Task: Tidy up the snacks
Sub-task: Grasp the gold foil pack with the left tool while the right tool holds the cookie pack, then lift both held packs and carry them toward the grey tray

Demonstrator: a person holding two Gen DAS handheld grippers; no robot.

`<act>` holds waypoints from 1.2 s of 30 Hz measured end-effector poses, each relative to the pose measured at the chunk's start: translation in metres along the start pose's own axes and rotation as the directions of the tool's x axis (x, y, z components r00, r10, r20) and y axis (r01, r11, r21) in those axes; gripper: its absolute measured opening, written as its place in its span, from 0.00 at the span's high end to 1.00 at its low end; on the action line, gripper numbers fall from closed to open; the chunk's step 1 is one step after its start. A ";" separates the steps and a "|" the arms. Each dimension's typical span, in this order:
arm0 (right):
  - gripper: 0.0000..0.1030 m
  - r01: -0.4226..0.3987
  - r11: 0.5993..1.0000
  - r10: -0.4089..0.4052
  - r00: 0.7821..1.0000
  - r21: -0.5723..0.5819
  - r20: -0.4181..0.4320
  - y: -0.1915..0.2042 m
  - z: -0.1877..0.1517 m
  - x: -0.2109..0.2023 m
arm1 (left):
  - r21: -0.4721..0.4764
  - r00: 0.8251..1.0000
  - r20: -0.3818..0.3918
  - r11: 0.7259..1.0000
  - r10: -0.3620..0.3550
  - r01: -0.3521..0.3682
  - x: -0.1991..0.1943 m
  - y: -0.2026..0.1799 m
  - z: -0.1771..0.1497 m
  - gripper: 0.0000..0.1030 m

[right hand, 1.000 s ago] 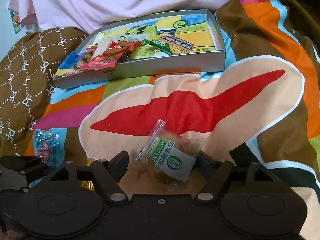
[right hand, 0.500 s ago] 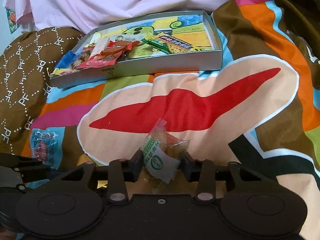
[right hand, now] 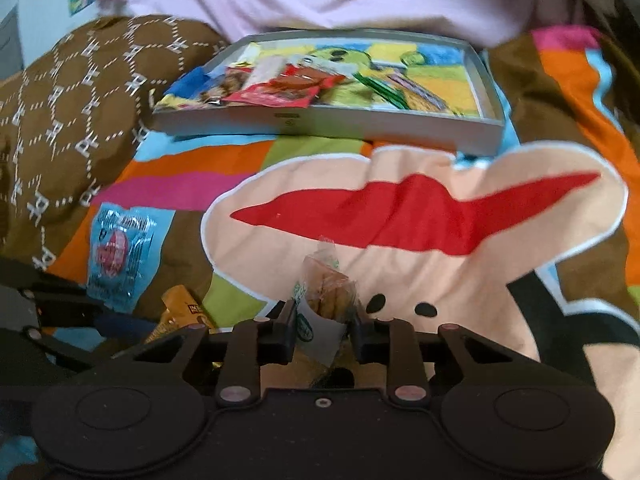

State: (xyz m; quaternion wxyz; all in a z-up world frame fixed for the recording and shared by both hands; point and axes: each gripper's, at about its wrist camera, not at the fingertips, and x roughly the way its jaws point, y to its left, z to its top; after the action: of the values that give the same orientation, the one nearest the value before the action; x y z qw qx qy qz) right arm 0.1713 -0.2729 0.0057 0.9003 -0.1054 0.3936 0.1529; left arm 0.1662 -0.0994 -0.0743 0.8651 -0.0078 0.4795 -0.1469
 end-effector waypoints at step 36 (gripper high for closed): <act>0.74 0.309 0.949 -0.249 0.855 -0.061 0.455 0.010 0.043 -0.010 | -0.188 0.935 0.353 0.981 0.014 0.057 -0.053 0.037 0.085 0.58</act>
State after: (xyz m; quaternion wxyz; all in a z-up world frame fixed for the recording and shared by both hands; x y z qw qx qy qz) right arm 0.1903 -0.2517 0.0408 0.9695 -0.1832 0.1485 0.0661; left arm 0.2195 -0.0614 0.0092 0.9304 -0.1239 0.3286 -0.1049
